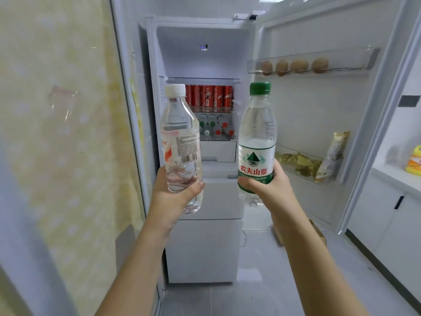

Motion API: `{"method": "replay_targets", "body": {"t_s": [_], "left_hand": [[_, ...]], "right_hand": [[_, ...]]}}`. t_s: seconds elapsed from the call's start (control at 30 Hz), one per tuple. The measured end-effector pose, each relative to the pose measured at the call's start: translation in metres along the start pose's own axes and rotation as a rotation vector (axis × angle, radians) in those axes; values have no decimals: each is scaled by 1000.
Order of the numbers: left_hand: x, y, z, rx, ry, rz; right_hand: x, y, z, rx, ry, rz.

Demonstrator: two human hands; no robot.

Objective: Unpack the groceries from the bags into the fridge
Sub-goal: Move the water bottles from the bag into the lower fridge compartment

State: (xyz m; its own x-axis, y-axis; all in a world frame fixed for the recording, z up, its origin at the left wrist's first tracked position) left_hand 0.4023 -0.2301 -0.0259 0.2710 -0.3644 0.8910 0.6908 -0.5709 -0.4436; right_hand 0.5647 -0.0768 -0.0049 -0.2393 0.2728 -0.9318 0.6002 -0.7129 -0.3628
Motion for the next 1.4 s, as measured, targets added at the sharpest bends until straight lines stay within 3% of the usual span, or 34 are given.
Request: {"method": "replay_targets", "body": {"t_s": [0.73, 1.4], "left_hand": [[-62, -40, 9, 88, -83, -67], [-177, -270, -39, -61, -32, -78]], "right_hand": [[53, -68, 1, -104, 5, 61], [144, -270, 97, -59, 29, 76]]}}
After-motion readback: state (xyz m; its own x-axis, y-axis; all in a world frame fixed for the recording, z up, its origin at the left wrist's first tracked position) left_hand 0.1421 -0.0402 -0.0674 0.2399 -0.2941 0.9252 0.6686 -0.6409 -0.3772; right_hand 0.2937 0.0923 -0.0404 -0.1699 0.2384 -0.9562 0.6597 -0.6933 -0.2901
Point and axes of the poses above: each hand's wrist, its own y-axis away from the middle knuckle, its own z-axis out of the palm, x = y × z, the point moved 8 cm from there along -y, towards the middle knuckle, and after that the axes turned 4 degrees about -x, right-handed, at the moved point
